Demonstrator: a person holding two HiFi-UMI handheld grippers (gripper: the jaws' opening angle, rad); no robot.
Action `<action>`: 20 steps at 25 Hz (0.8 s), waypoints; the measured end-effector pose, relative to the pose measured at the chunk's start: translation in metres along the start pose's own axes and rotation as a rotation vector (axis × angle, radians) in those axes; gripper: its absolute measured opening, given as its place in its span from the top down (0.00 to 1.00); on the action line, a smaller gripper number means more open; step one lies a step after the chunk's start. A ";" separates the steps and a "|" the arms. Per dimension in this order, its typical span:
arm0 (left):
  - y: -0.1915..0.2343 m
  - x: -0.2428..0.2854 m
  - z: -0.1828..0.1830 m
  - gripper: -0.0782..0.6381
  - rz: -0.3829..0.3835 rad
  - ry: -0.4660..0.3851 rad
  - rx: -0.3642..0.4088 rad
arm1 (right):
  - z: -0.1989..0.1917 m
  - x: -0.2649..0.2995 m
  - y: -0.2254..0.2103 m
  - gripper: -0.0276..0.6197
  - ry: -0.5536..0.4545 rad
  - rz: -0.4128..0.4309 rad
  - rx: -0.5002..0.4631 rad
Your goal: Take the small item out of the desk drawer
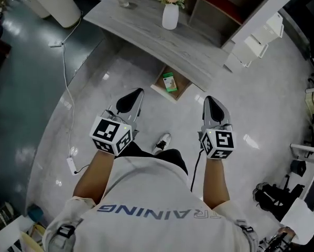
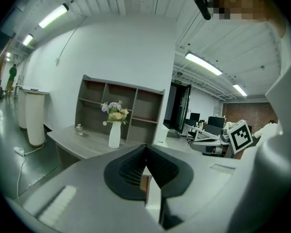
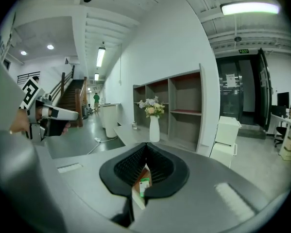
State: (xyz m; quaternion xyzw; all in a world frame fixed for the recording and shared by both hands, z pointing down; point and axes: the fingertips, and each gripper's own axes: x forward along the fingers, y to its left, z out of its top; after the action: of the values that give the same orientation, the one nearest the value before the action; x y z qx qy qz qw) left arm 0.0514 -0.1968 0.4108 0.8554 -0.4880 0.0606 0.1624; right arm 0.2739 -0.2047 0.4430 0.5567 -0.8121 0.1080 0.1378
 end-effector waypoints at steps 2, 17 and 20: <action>0.006 0.006 -0.008 0.89 0.021 0.024 -0.010 | -0.009 0.014 -0.002 0.94 0.023 0.023 0.005; 0.081 -0.008 0.004 0.89 -0.024 0.010 -0.032 | 0.013 0.059 0.074 0.87 0.045 0.008 -0.045; 0.085 -0.012 0.010 0.89 -0.037 -0.002 -0.033 | 0.017 0.060 0.083 0.75 0.067 0.002 -0.078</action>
State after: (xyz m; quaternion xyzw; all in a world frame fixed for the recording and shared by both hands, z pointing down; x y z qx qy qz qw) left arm -0.0279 -0.2298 0.4168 0.8615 -0.4733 0.0487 0.1773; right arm 0.1736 -0.2331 0.4458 0.5461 -0.8113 0.0951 0.1861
